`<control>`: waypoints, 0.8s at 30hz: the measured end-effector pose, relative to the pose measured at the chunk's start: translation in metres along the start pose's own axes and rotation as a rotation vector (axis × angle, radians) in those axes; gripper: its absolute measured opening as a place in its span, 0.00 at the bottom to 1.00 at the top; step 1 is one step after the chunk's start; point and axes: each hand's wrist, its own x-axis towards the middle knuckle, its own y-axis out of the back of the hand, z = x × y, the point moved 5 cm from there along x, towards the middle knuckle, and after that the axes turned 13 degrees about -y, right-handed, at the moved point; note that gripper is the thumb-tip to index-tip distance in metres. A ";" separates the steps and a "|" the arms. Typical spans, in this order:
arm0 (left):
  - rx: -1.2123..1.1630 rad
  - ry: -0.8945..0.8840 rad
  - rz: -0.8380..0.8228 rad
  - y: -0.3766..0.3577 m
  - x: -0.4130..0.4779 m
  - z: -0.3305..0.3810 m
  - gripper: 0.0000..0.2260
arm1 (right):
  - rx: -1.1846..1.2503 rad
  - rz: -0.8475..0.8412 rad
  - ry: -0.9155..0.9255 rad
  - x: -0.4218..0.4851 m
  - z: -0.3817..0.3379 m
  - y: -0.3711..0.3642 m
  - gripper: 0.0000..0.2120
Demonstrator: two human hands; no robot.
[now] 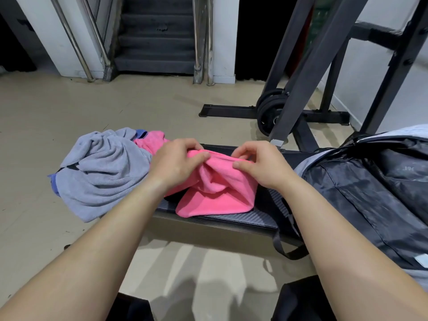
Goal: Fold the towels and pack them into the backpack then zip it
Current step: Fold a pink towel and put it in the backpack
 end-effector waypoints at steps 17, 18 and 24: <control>-0.012 -0.059 -0.177 -0.026 0.001 0.032 0.14 | 0.006 -0.028 0.040 -0.002 -0.010 0.002 0.02; -0.015 -0.042 -0.154 -0.025 0.003 0.030 0.11 | 0.029 -0.019 0.034 -0.002 -0.009 0.004 0.01; 0.037 0.039 -0.068 -0.010 -0.001 0.013 0.09 | 0.045 0.083 -0.033 0.005 0.013 0.015 0.06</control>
